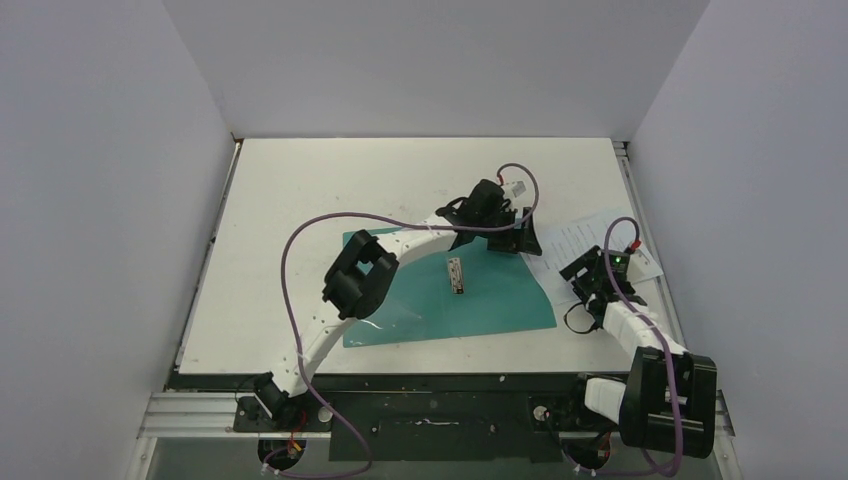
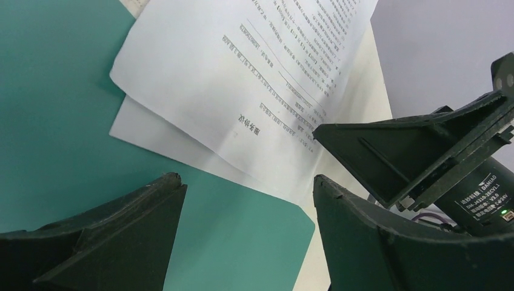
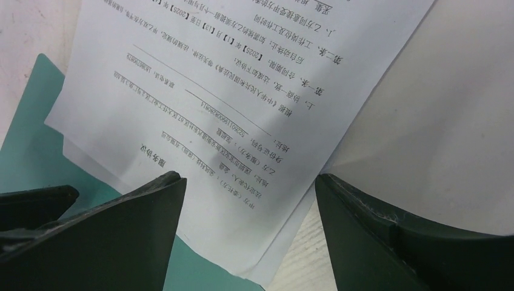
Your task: Put the files into the folder
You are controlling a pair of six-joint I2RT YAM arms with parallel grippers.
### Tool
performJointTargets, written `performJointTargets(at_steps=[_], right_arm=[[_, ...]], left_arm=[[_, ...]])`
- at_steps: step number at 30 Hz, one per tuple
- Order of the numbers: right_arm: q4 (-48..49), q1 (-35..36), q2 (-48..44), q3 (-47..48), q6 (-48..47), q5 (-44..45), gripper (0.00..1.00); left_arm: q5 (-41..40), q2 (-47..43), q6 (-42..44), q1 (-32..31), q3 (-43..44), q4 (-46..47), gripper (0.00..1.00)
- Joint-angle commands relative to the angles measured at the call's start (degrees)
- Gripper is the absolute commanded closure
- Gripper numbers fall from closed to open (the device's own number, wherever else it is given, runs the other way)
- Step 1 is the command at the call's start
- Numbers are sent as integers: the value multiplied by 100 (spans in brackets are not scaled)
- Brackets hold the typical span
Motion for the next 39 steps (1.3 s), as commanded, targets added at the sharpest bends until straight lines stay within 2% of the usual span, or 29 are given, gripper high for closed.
performJointTargets(at_steps=[1, 5, 10, 20, 30, 37, 39], right_arm=[[228, -41, 98, -259, -127, -450, 23], [411, -29, 81, -402, -169, -710, 40], [451, -6, 66, -497, -236, -790, 67], [399, -6, -117, -532, -331, -701, 94], [209, 178, -562, -714, -429, -1016, 95], [-331, 666, -1211, -471, -362, -613, 95], [-480, 666, -1279, -248, -398, -508, 86]], left_arm=[[109, -189, 94, 57, -136, 105, 24], [56, -299, 154, 88, -314, 67, 24], [24, -446, 147, 114, -590, 142, 25], [2, -646, 124, 131, -906, 269, 25], [-10, -1032, 120, 223, -1287, 398, 25], [10, -1403, 136, 241, -1469, 487, 25], [42, -1453, 126, 241, -1446, 506, 25]])
